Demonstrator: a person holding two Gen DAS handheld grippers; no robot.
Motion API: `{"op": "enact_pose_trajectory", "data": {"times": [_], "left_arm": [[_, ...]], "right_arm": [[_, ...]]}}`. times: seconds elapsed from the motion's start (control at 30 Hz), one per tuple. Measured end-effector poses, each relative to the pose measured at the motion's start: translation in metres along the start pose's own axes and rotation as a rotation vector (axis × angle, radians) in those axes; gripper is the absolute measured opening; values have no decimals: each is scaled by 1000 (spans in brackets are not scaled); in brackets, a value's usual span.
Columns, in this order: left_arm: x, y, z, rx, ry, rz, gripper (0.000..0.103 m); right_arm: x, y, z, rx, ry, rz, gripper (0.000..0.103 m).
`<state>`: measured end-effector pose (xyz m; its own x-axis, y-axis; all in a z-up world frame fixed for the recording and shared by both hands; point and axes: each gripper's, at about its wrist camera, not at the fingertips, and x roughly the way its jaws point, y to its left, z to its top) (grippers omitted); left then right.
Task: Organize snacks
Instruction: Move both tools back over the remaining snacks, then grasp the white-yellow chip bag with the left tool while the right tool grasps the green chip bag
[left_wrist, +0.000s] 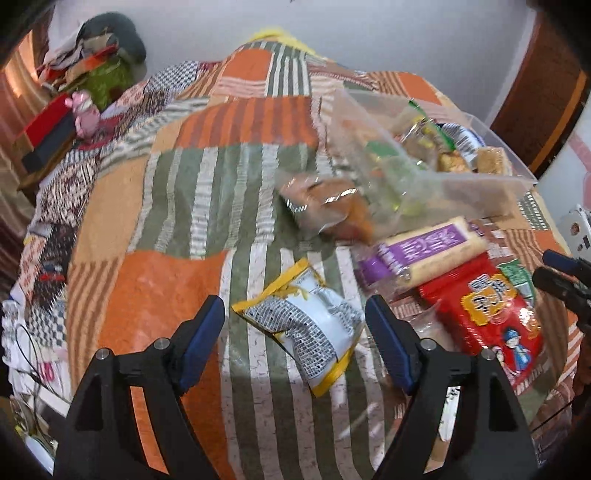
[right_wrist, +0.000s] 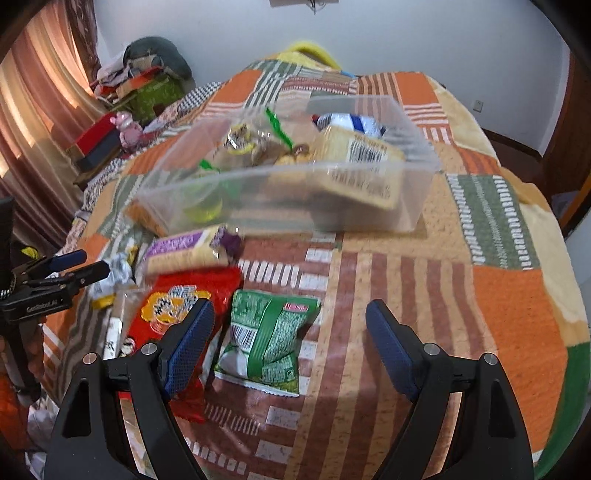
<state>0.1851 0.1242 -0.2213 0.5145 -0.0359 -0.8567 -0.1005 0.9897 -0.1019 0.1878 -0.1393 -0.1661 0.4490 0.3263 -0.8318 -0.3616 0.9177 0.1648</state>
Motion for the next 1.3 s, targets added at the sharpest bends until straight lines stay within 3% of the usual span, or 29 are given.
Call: {"op": "enact_pose_trajectory", "data": {"times": [0.17,0.27,0.33,0.5,0.67,0.87,1.3], "left_arm": [[16,-3,-4,-19,20,-26,79],[21,-4,-4,-15,17,-19,79],[23,-2,-4,-28,13,-24,78],[24,-1,-6,-28,7,-27,64],[22,-7,-9,-11,5,-29,44],[13,-8,-11,-7,-4,-30,35],[-40,-16,3,26,-117,-38,34]], "right_arm": [[10,2,-5,-1,34,0,80],[17,1,-10,0,63,10,67],[18,1,-12,-7,64,10,66],[15,3,-13,-22,57,25,41],[14,2,-15,-18,42,29,36],[9,0,-14,-5,17,37,28],[-20,-6,2,5,-87,21,26]]}}
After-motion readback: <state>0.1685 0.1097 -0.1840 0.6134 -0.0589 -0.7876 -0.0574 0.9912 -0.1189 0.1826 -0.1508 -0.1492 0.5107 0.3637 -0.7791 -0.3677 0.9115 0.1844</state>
